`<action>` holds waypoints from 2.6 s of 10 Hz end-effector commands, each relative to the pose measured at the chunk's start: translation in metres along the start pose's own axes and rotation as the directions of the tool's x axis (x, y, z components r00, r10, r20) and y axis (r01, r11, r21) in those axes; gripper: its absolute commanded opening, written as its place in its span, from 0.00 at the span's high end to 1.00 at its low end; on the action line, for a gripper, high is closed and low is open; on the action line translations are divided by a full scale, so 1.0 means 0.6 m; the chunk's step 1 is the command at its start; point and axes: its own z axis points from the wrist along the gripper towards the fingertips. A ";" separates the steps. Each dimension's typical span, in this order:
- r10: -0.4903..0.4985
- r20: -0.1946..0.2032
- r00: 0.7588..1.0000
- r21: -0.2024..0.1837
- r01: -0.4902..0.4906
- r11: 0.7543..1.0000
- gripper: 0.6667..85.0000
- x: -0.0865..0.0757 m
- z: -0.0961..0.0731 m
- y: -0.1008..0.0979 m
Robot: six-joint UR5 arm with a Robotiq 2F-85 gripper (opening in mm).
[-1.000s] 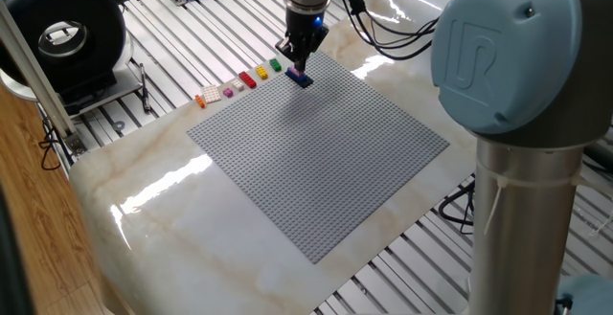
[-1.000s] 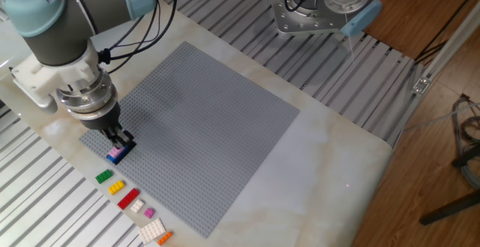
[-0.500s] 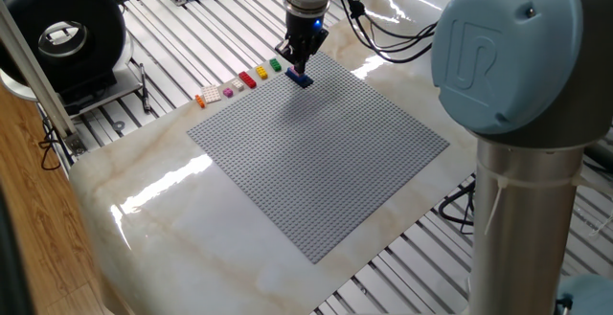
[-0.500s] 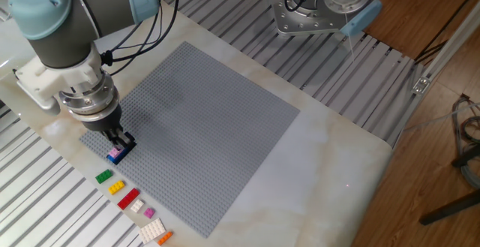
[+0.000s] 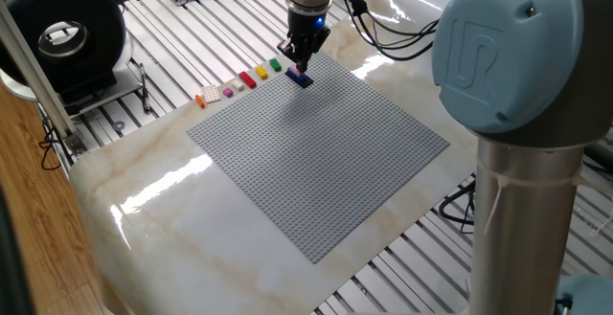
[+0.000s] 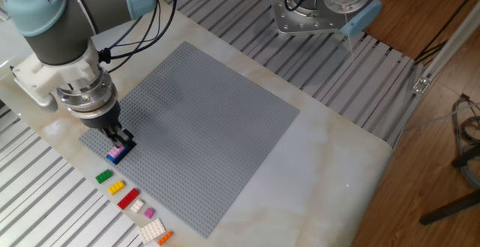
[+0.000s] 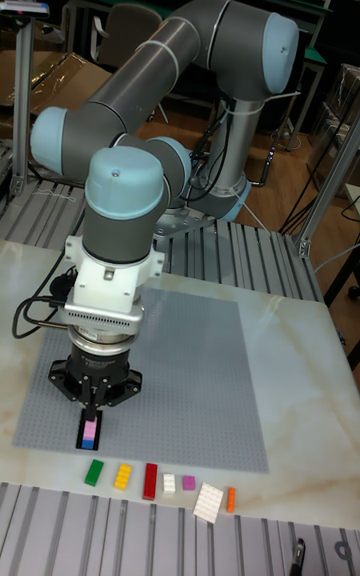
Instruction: Stack small Lego blocks one on top of the other
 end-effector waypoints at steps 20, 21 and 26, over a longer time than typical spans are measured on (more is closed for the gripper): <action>0.077 0.081 0.994 -0.071 -0.072 0.995 0.51 -0.135 0.032 0.040; 0.088 0.077 0.993 -0.073 -0.083 0.994 0.51 -0.134 0.034 0.040; 0.097 0.072 0.993 -0.082 -0.091 0.992 0.54 -0.130 0.044 0.041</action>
